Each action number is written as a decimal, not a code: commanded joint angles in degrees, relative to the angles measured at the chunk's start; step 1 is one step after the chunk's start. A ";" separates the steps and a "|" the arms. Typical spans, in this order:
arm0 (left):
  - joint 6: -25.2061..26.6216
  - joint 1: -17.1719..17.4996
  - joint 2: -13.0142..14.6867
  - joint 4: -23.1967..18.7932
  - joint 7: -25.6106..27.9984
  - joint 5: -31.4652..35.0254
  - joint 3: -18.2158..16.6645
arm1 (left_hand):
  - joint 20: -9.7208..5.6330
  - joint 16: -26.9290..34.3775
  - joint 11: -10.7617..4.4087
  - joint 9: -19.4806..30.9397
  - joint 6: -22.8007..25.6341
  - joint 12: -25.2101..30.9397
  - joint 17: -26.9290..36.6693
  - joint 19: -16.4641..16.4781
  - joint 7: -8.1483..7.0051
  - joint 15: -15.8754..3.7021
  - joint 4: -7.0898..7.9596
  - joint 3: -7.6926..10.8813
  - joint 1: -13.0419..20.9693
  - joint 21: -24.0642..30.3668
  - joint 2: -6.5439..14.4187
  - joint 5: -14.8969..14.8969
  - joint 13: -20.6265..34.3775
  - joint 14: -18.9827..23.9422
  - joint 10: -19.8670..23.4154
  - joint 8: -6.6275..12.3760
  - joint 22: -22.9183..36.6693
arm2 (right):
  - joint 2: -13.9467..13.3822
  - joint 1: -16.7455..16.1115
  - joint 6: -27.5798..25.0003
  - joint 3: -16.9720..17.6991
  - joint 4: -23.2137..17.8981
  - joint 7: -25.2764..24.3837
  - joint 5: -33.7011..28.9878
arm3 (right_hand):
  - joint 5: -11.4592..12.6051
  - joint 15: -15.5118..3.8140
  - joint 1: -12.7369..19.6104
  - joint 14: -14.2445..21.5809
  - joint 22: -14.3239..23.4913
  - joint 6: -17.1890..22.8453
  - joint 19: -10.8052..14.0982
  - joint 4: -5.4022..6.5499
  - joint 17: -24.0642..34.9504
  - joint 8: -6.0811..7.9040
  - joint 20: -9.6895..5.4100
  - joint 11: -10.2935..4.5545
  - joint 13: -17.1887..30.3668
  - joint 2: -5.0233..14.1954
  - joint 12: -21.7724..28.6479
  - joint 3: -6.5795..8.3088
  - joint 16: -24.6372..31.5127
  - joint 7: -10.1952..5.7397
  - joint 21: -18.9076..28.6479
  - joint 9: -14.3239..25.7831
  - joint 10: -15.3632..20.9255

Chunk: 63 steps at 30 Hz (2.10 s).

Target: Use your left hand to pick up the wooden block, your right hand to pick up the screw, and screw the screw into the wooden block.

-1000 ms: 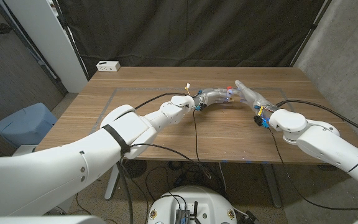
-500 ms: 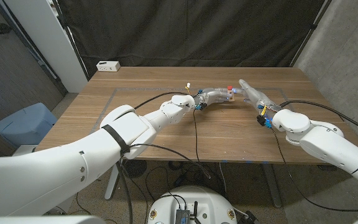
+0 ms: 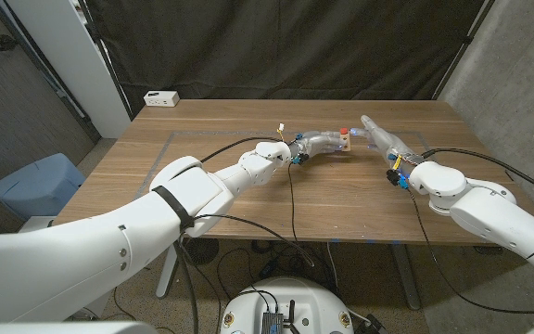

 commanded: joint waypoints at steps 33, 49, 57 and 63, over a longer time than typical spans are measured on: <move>-1.41 0.34 -0.13 0.10 -0.97 0.44 -0.19 | -0.15 0.20 0.09 0.32 2.83 0.55 0.20 0.19 2.03 -3.33 0.32 0.13 0.12 0.38 0.60 0.38 0.12 0.59 0.43 0.53 0.23 | 1.85 4.69 2.16 -2.25 4.80 3.81 -0.92 | 0.37 0.18 0.46 -8.01 -0.03 -1.99 0.35 -0.10 0.02 -0.51 0.34 0.48 0.04 1.55 0.12 0.19 0.07 -0.16 0.17 -0.03 -3.73; -1.49 0.32 -0.15 0.09 -0.91 0.48 -0.13 | -0.13 0.21 0.10 0.32 2.72 0.55 0.21 0.19 2.00 -3.33 0.34 0.11 0.07 0.38 0.60 0.37 0.12 0.61 0.44 0.48 0.23 | 2.71 6.38 2.82 -3.84 5.96 4.88 -1.52 | 0.36 0.21 0.34 -8.06 -0.02 -2.09 0.27 -0.03 0.05 -0.37 0.34 0.56 0.04 1.52 0.10 0.13 0.06 -0.24 0.14 -0.03 -3.84; -1.54 0.37 -0.21 0.09 -0.93 0.44 -0.16 | -0.14 0.24 0.10 0.32 2.77 0.54 0.22 0.20 2.07 -3.35 0.40 0.14 0.02 0.38 0.68 0.39 0.12 0.68 0.42 0.50 0.23 | 2.59 6.51 2.61 -4.02 5.75 5.00 -1.56 | 0.36 0.20 0.31 -8.04 -0.02 -1.94 0.28 -0.01 0.06 -0.25 0.34 0.57 0.04 1.53 0.15 0.12 0.06 -0.16 0.15 -0.03 -3.74; -1.51 0.39 -0.18 0.10 -0.96 0.40 -0.21 | -0.09 0.20 0.10 0.33 2.79 0.53 0.19 0.21 2.15 -3.32 0.30 0.18 0.14 0.38 0.65 0.41 0.12 0.64 0.40 0.51 0.23 | 2.55 6.39 2.33 -4.03 5.46 4.90 -1.41 | 0.36 0.22 0.30 -8.02 -0.02 -1.87 0.28 0.00 0.06 -0.20 0.32 0.54 0.04 1.54 0.16 0.12 0.07 -0.19 0.14 -0.03 -3.70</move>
